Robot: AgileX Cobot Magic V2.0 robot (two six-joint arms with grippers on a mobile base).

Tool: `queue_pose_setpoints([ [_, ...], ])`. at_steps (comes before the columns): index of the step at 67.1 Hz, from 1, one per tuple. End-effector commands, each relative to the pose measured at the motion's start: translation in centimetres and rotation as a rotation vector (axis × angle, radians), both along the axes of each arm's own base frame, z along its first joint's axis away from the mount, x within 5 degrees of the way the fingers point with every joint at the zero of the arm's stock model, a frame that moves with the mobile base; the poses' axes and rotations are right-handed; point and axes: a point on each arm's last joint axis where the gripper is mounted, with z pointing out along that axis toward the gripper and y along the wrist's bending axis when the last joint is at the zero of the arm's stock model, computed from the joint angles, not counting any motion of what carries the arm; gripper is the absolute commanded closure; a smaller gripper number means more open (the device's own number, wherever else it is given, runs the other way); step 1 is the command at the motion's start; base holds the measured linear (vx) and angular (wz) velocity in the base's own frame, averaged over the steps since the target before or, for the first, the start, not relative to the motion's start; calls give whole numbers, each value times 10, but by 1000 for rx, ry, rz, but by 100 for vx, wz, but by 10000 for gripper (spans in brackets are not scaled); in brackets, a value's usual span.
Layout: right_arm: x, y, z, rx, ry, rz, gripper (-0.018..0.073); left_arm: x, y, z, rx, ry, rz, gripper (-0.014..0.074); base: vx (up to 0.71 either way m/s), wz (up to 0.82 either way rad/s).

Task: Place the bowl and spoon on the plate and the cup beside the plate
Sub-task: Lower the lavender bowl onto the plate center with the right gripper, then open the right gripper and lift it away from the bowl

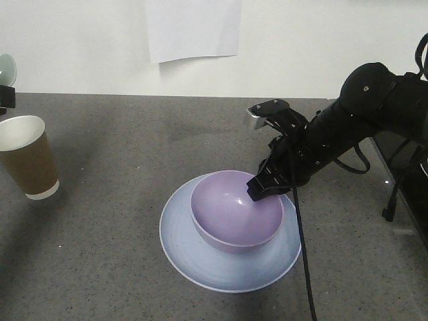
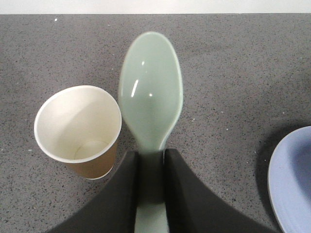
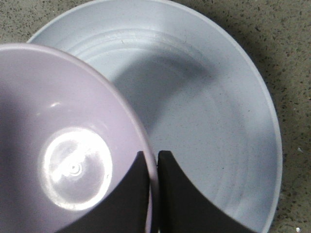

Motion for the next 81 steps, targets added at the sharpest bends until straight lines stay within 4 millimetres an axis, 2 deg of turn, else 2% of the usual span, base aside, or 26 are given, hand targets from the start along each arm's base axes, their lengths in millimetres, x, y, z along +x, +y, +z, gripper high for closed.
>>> queue_pose_setpoints([
  [1, 0, 2, 24, 51, -78, -20, 558, -2, -1, 16, -33, -97, 6, 603, 0, 0],
  [18, 1, 2, 24, 50, -81, -22, 547, -2, -1, 16, -32, -96, 6, 603, 0, 0],
  [34, 5, 3, 11, 39, -40, -16, 506, -3, -1, 15, -32, -90, 6, 603, 0, 0],
  [68, 11, 3, 11, 48, -80, -52, 263, -3, -1, 15, -30, -78, 4, 603, 0, 0],
  [75, 14, 2, 20, 46, -104, -63, 256, -3, -1, 15, -30, -78, 4, 603, 0, 0],
  [81, 17, 2, 42, 51, -158, -83, 256, -3, -1, 14, -30, -77, 4, 603, 0, 0],
])
